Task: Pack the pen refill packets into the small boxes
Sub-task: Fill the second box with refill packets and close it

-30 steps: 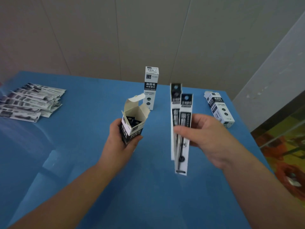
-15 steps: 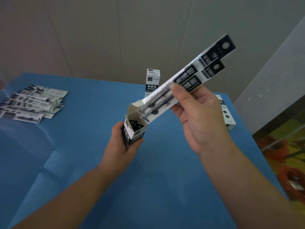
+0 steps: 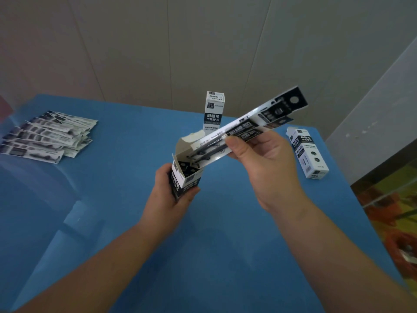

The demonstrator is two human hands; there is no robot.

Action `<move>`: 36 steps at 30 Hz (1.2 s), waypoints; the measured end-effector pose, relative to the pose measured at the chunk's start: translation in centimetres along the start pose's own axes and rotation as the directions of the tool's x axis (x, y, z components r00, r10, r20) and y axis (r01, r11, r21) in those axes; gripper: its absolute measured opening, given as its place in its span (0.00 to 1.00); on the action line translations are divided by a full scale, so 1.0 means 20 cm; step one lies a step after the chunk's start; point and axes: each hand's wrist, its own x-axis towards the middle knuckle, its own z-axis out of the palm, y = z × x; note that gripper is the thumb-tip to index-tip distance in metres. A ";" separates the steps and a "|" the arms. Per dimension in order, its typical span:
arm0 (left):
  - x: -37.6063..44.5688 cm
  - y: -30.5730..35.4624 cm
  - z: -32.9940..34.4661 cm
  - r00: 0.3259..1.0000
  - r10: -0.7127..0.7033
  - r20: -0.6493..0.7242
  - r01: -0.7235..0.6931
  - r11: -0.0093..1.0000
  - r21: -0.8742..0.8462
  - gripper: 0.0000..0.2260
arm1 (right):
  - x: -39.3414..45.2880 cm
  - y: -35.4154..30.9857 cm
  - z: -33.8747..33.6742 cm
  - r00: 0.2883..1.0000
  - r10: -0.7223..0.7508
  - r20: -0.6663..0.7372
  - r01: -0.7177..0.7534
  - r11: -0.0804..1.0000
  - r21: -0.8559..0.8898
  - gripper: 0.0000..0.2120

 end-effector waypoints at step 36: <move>0.26 0.22 0.38 0.973 -0.003 0.231 0.071 0.955 -0.287 0.22 | 0.12 0.04 -0.33 0.951 0.159 0.264 0.009 0.841 -0.540 0.18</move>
